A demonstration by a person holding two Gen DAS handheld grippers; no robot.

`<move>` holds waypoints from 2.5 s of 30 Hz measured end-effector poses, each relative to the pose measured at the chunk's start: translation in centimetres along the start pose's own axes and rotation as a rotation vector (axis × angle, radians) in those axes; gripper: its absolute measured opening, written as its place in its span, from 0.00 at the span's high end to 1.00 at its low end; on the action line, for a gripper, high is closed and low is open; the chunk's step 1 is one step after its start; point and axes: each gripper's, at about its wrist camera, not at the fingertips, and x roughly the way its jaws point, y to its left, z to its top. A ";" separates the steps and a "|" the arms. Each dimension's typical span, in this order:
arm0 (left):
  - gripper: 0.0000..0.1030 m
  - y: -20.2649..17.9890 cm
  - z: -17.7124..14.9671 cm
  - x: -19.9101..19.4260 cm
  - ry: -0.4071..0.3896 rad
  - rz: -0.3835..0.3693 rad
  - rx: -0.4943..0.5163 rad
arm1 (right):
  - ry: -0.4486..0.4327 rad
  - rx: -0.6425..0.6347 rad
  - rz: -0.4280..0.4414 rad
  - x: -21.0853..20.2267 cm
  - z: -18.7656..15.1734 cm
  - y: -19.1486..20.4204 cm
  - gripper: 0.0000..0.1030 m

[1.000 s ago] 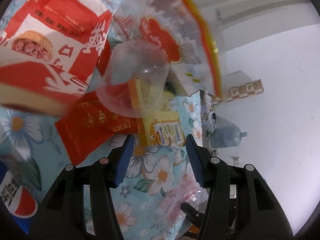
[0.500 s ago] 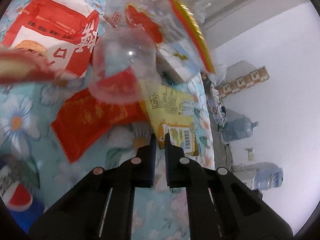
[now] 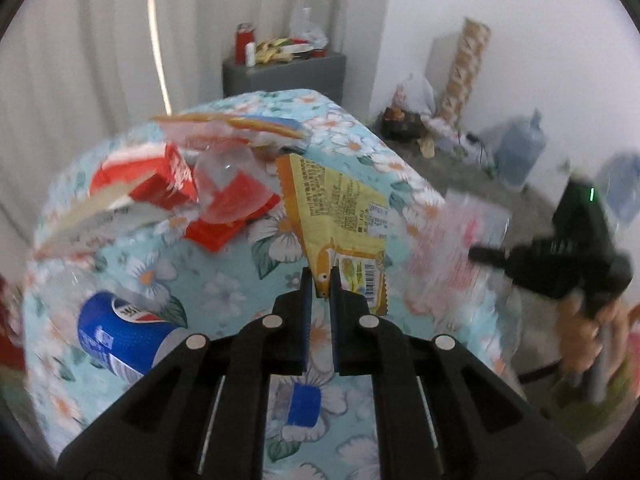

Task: Collect trash
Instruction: 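Lift the yellow packet with the left gripper while the right gripper lifts the clear bag, then carry both items over the wastebasket and open both grippers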

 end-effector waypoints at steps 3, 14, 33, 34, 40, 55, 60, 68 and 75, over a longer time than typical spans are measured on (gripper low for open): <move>0.94 0.0 -0.9 -0.6 0.007 -0.039 0.025 | -0.004 -0.022 -0.011 0.1 -0.3 0.8 0.95; 0.96 -1.2 -1.1 -0.8 -0.068 -0.046 0.043 | -0.054 -0.024 -0.052 -2.1 -1.4 1.2 0.95; 0.97 1.0 -0.1 -3.2 -0.154 0.024 -0.022 | -0.131 -0.021 0.006 -5.9 -1.4 1.5 0.95; 0.97 1.0 0.0 -3.3 -0.157 0.026 -0.023 | -0.134 -0.021 0.007 -6.0 -1.3 1.5 0.95; 0.97 0.9 0.2 -3.4 -0.168 0.030 -0.022 | -0.145 -0.022 0.018 -6.6 -1.3 1.6 0.95; 0.97 -0.5 1.5 -3.2 -0.180 0.024 0.000 | -0.172 -0.008 0.042 -7.8 -0.9 0.8 0.95; 0.97 -1.8 2.5 -2.9 -0.189 0.012 0.028 | -0.191 0.002 0.052 -8.7 -0.7 0.3 0.95; 0.97 -5.0 4.5 -1.6 -0.194 -0.021 0.100 | -0.239 0.035 0.068 -10.6 0.1 -1.4 0.95; 0.97 -9.4 7.8 1.4 -0.158 -0.099 0.175 | -0.342 0.084 0.035 -13.9 1.8 -4.5 0.95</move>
